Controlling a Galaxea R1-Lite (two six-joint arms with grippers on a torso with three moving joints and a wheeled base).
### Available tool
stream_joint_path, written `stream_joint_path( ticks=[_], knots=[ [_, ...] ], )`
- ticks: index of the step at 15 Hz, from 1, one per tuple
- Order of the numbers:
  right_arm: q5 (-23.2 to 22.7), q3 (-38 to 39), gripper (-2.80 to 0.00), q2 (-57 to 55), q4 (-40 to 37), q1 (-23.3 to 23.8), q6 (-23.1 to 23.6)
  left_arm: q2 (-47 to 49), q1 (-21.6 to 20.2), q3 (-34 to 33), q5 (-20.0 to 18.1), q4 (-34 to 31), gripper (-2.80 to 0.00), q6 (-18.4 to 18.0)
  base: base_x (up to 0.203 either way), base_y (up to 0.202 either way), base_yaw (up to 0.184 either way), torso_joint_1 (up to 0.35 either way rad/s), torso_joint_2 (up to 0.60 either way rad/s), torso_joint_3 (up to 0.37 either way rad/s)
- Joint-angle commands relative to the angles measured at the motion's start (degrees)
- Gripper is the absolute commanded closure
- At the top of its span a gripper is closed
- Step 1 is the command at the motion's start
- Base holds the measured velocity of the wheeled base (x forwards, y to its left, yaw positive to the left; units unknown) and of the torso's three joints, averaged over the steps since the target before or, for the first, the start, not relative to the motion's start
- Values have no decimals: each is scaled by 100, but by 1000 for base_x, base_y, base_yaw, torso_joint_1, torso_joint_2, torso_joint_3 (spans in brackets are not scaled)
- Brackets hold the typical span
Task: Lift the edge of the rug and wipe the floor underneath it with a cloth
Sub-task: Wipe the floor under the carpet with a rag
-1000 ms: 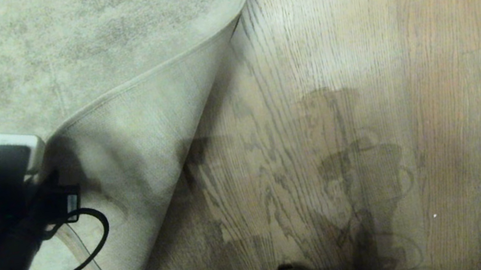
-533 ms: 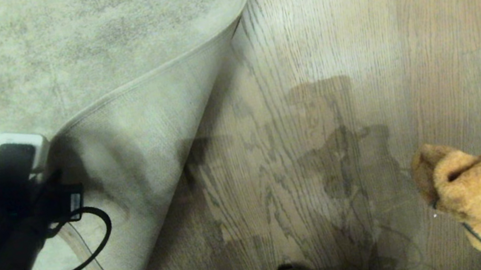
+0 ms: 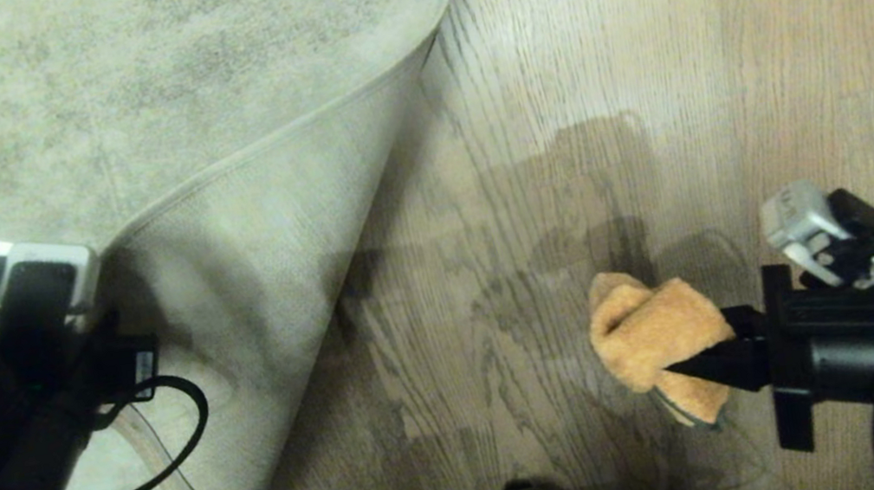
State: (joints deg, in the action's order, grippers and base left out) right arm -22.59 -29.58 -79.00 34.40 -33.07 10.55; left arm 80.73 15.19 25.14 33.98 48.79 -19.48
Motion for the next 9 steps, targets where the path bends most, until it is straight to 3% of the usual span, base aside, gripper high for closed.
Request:
stream_joint_path(
  ticks=[1,5,9],
  knots=[
    [201,-260,0,-1262,731,-367,8,75,1,0,30,26,0,-12,0,0,0,0,0,0],
    [646,-1137,0,-2561,1551,-897,4,133,1,0,30,26,0,-12,0,0,0,0,0,0],
    [769,-2018,0,-3484,1964,-1192,-22,154,1,0,38,34,0,-12,0,0,0,0,0,0]
  ],
)
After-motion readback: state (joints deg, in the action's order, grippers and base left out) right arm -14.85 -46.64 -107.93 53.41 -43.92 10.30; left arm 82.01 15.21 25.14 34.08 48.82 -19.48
